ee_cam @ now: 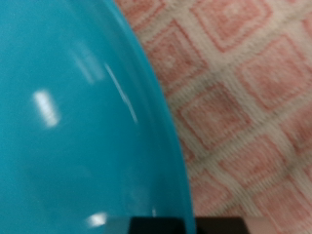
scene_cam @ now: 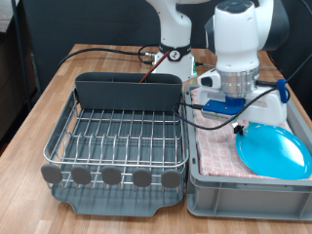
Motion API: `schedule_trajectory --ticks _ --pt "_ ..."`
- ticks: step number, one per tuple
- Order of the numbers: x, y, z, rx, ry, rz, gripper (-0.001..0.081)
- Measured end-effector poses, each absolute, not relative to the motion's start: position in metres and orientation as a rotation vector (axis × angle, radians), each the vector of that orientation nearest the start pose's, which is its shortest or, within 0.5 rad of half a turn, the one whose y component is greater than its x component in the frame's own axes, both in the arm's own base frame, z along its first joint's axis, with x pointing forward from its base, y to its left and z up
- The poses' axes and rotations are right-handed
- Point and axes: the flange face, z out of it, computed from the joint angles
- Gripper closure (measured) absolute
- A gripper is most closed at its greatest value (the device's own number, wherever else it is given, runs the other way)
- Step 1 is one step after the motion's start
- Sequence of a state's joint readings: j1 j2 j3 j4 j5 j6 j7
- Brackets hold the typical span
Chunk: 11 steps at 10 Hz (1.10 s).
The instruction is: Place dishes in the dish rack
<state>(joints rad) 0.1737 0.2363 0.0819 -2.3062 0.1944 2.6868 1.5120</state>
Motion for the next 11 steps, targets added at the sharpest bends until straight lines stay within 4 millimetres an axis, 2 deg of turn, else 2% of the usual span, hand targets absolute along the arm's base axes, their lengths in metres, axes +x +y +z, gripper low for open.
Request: schedule_trajectory --ticks 6,11 --pt "0.532 0.113 0.327 -2.308 2.117 0.035 0.0787" --pt "0.526 0.082 0.386 -2.37 2.203 -0.018 0.0787"
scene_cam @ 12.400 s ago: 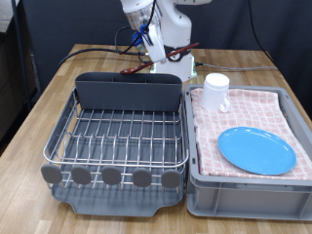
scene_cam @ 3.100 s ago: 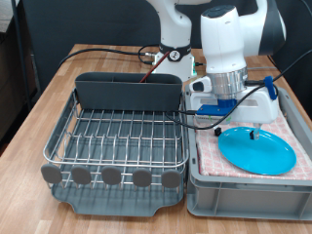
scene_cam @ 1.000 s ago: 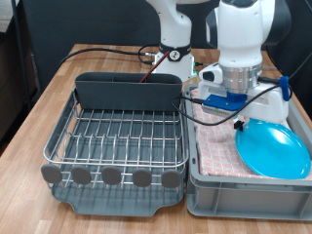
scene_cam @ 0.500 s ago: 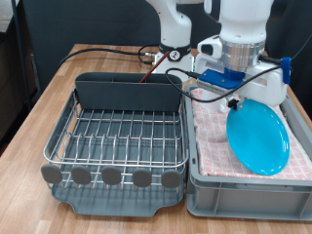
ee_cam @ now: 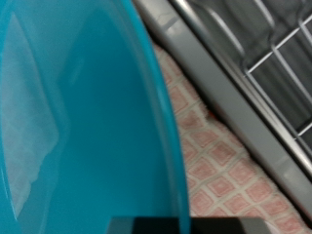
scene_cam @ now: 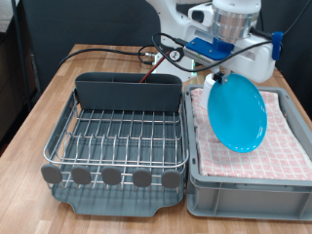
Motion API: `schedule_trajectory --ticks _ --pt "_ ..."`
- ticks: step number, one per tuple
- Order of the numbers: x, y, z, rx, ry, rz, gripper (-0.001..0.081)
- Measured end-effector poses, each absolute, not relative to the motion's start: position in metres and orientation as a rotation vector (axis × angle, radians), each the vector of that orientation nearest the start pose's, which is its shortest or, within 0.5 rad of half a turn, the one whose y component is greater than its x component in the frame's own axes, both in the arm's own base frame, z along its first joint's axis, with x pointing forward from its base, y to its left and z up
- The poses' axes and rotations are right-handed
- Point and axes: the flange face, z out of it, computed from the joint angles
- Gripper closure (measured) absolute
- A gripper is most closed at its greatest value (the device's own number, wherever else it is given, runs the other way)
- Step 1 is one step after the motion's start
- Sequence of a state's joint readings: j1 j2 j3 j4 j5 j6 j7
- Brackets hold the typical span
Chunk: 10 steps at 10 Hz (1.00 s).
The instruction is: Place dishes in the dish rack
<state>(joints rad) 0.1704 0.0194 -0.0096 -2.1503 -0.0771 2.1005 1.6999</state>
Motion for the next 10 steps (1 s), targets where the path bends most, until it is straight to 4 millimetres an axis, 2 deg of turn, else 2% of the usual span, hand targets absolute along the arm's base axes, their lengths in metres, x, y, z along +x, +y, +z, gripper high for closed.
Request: schedule_trajectory --ticks 4,6,7,10 --pt "0.517 0.054 0.415 -2.486 2.236 0.007 0.0787" --pt "0.516 0.053 0.413 -2.495 2.245 0.004 0.0787" --pt "0.513 0.044 0.412 -2.528 2.266 -0.013 0.0787" --pt "0.501 -0.005 0.413 -2.677 2.242 -0.094 0.0787"
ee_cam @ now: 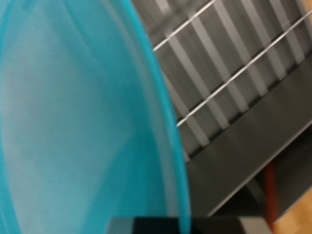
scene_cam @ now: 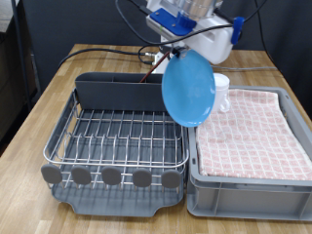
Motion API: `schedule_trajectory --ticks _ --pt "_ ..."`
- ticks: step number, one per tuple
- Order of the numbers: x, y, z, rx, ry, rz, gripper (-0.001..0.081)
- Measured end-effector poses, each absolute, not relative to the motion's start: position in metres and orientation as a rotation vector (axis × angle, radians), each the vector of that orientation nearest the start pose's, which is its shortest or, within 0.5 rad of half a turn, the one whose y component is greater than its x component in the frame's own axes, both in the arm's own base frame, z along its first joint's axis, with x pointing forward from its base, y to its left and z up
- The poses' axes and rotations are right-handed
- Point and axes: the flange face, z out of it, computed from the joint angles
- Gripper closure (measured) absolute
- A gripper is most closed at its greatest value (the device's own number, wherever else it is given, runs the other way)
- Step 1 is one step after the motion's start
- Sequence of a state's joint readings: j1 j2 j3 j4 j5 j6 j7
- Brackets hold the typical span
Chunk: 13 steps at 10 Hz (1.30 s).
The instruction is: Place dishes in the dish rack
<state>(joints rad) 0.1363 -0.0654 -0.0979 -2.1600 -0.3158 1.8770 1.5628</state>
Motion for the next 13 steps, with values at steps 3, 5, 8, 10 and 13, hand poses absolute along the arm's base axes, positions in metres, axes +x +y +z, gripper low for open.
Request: schedule_trajectory --ticks 3,5,8,10,13 --pt "0.496 -0.061 0.413 -2.922 1.941 -0.224 0.0787" --pt "0.49 -0.1 0.416 -3.019 1.786 -0.255 0.0787" --pt "0.491 -0.104 0.417 -3.037 1.747 -0.27 0.0787" --pt "0.498 -0.104 0.42 -3.096 1.624 -0.369 0.0787" --pt "0.507 -0.105 0.421 -3.173 1.452 -0.427 0.0787"
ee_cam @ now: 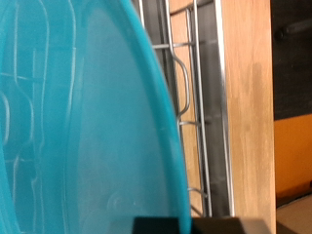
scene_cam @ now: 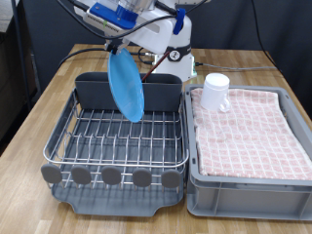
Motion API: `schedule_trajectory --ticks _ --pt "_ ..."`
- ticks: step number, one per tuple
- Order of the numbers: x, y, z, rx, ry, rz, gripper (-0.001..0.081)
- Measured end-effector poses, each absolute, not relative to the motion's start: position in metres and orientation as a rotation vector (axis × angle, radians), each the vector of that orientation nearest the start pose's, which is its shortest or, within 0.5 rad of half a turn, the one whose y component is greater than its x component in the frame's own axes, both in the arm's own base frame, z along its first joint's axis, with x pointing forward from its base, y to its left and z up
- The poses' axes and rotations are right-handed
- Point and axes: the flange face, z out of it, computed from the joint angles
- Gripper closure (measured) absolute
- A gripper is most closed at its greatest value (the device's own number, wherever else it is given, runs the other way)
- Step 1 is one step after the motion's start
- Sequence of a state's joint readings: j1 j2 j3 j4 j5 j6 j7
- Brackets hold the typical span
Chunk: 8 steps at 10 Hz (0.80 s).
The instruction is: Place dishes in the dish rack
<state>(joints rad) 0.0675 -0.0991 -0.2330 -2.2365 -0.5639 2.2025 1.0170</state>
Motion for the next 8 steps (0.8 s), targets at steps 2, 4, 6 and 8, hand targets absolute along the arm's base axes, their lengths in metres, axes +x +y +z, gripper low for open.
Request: schedule_trajectory --ticks 2,4,6,8 --pt "0.509 -0.106 0.423 -3.213 1.386 -0.454 0.0787" --pt "0.511 -0.108 0.425 -3.259 1.288 -0.486 0.0787" --pt "0.513 -0.115 0.429 -3.3 1.156 -0.51 0.0787" --pt "0.513 -0.126 0.433 -3.334 1.09 -0.508 0.0787"
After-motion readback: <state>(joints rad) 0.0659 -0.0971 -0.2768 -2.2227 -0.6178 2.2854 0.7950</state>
